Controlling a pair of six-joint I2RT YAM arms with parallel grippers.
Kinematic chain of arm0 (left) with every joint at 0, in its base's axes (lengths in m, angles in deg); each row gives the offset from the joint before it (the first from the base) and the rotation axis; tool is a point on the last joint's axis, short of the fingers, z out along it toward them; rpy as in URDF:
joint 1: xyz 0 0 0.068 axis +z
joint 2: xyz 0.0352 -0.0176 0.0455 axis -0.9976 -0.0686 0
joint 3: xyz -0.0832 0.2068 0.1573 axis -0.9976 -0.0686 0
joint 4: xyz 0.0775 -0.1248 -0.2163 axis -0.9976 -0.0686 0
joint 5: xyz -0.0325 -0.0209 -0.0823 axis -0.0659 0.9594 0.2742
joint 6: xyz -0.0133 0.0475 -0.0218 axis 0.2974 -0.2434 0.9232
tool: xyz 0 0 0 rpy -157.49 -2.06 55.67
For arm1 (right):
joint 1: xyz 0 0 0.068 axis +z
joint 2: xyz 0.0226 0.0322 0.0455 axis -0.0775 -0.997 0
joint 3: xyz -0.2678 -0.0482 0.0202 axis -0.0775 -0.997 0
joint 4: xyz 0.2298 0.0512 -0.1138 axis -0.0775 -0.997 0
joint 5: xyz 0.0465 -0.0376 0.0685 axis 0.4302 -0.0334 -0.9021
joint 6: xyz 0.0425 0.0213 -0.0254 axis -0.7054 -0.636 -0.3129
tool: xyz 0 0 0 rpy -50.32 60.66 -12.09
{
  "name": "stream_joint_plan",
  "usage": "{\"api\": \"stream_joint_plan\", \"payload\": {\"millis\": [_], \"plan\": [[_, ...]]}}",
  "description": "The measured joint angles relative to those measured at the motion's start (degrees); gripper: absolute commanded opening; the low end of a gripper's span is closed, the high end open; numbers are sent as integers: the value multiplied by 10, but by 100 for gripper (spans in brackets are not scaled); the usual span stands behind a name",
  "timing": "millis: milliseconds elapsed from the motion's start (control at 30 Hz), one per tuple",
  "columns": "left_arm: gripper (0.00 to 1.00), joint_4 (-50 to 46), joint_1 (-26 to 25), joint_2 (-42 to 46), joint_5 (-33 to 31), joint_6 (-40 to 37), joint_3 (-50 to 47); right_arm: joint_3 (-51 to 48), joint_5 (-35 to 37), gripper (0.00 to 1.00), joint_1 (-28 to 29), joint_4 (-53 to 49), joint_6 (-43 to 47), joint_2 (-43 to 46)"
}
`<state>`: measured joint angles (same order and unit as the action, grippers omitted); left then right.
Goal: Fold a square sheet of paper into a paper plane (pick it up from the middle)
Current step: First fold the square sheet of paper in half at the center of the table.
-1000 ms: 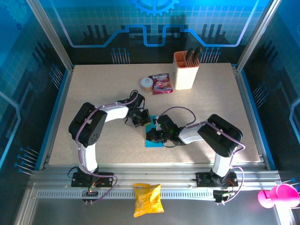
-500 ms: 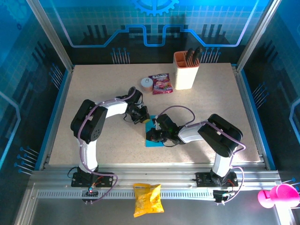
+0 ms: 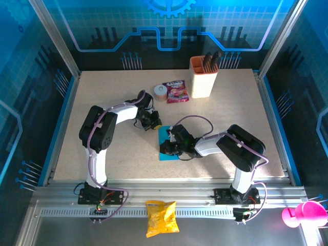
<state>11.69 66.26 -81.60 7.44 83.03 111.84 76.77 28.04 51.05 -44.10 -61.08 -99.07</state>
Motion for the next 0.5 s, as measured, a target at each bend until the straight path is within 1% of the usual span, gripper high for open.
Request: {"api": "stream_joint_plan", "payload": {"millis": [333, 500], "plan": [[4, -27, 6, -16, -7, -18, 31, 0, -1, 0, 0, 0, 0, 0], [5, -6, 18, -14, -43, -44, 33, 3, -3, 0, 0, -5, 2, 0]]}}
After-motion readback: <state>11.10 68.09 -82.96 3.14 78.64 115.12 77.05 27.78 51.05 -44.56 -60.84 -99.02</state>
